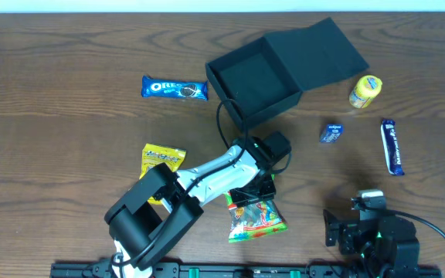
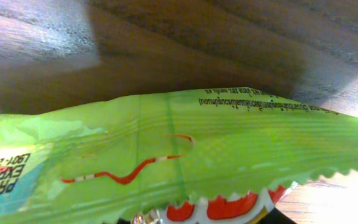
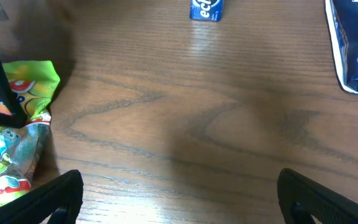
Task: Pack container
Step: 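Lift the Haribo bag with the left gripper and carry it over the black box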
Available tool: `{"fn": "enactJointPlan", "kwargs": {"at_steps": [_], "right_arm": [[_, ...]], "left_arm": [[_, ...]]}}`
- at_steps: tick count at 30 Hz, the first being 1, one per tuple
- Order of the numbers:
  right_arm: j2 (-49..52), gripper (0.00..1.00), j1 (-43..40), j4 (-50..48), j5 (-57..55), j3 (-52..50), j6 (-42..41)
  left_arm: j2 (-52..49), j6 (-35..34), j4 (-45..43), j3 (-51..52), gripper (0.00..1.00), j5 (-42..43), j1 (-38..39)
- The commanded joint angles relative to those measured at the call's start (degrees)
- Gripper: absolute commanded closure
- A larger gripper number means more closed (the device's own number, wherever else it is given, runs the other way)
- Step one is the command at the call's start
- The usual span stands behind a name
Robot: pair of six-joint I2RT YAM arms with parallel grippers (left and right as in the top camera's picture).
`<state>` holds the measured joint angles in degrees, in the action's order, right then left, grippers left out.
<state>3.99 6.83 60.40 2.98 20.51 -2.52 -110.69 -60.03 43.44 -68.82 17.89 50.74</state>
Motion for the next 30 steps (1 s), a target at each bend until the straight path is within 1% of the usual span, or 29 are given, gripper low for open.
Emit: {"fn": "enactJointPlan", "kwargs": {"at_steps": [1, 8, 11, 19, 23, 27, 30], "right_arm": [[-0.3, 0.01, -0.5, 0.3, -0.2, -0.4, -0.2], [-0.3, 0.01, -0.5, 0.3, -0.2, -0.4, -0.2], [-0.3, 0.01, -0.5, 0.3, -0.2, -0.4, -0.2], [-0.3, 0.01, -0.5, 0.2, -0.2, -0.4, -0.2], [-0.3, 0.01, -0.5, 0.2, -0.2, -0.4, -0.2], [-0.3, 0.01, -0.5, 0.2, -0.2, -0.4, -0.2], [-0.3, 0.01, -0.5, 0.3, -0.2, -0.4, -0.2]], "left_arm": [[-2.4, 0.0, -0.1, -0.3, 0.56, -0.3, 0.3], [-2.4, 0.3, 0.2, -0.3, 0.65, -0.3, 0.3], [-2.3, 0.8, 0.3, -0.3, 0.71, -0.3, 0.3], [-1.8, 1.2, 1.2, -0.5, 0.82, -0.7, 0.3], [-0.4, 1.5, 4.0, -1.0, 0.90, -3.9, 0.4], [3.0, 3.1, 8.5, -2.8, 0.90, -8.7, 0.7], [5.4, 4.8, 11.0, -4.0, 0.90, -10.7, 0.7]]}}
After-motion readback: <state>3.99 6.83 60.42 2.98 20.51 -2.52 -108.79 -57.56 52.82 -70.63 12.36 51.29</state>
